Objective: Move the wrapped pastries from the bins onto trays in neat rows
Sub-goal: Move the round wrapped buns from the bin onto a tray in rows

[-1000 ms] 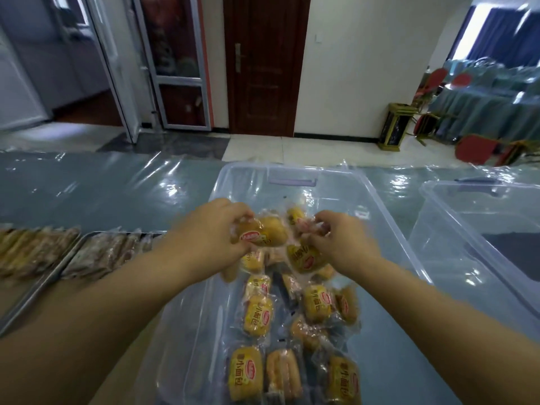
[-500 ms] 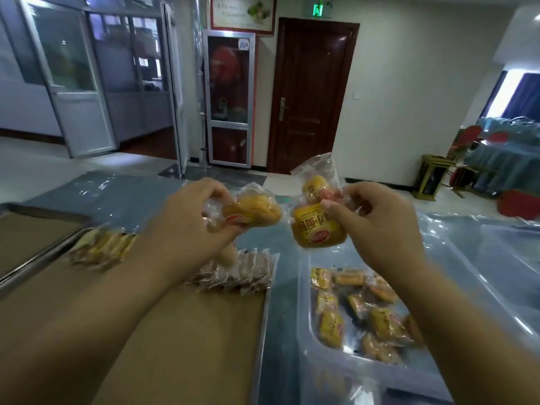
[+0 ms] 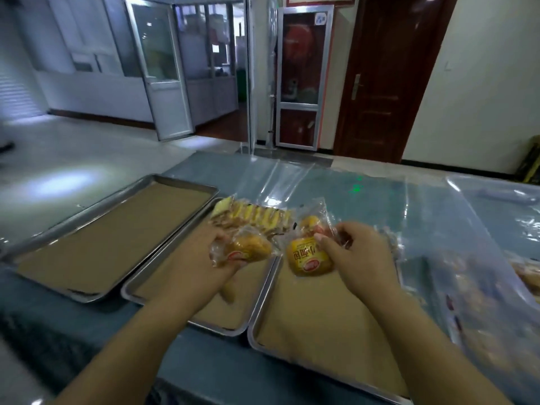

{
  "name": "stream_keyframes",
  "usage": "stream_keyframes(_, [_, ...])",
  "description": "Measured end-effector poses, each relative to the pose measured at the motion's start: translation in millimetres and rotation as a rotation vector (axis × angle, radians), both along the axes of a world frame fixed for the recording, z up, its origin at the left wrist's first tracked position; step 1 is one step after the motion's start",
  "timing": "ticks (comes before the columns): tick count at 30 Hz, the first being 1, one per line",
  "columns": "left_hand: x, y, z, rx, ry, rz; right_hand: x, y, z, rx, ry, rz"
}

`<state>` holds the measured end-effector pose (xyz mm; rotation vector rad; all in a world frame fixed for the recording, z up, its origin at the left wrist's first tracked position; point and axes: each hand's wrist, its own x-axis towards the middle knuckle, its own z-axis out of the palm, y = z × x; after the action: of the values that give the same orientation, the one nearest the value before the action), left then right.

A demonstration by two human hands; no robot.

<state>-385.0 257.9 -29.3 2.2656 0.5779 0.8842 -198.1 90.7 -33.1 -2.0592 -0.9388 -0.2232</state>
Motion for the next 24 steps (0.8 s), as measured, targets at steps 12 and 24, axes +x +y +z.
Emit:
stream_keyframes(12, [-49.1, 164.9, -57.4, -0.164, 0.153, 0.184, -34.5, 167.0, -81.9, -0.054, 0.236, 0.117])
stream_keyframes(24, [-47.2, 325.2, -83.9, -0.328, 0.16, 0.22, -33.2, 330.9, -103.8, -0.112, 0.349, 0.129])
